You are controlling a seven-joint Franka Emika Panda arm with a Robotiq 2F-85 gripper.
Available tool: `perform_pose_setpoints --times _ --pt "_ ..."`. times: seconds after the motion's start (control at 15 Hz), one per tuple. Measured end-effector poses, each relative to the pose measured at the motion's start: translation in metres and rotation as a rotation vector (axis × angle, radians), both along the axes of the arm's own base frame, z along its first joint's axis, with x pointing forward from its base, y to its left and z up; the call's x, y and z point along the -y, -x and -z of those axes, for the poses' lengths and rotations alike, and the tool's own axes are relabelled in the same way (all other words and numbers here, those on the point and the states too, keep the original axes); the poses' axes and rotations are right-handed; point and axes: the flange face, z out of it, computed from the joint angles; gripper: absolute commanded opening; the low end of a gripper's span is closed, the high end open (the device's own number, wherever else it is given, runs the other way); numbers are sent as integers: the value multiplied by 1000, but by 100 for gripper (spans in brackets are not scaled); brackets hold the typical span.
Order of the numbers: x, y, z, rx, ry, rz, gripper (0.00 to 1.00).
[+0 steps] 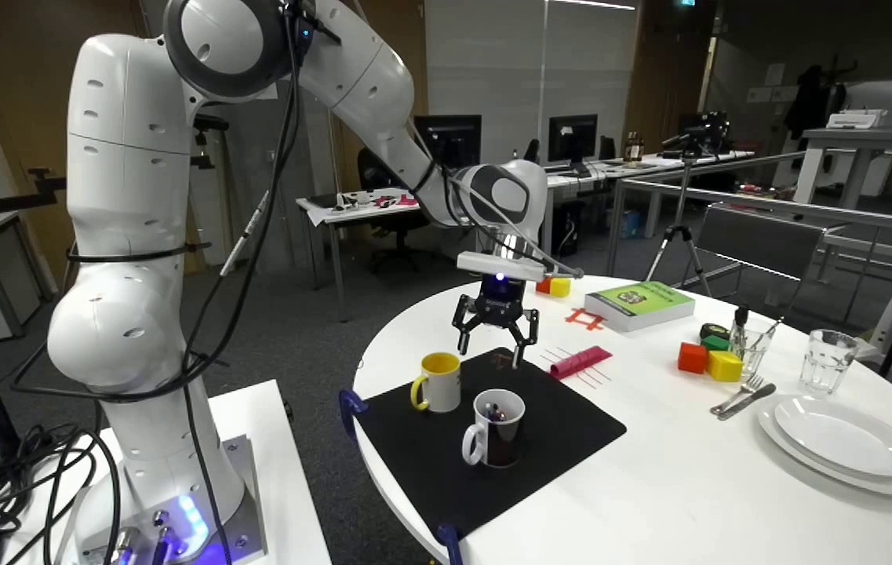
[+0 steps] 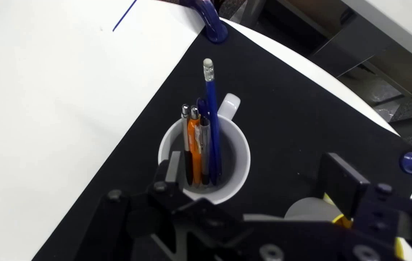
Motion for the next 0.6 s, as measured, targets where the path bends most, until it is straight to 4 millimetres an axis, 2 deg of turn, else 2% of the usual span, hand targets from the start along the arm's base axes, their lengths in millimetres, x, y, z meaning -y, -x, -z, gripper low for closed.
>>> perform_pose_setpoints --times 0.6 --pt "7 3 29 -59 39 -33 100"
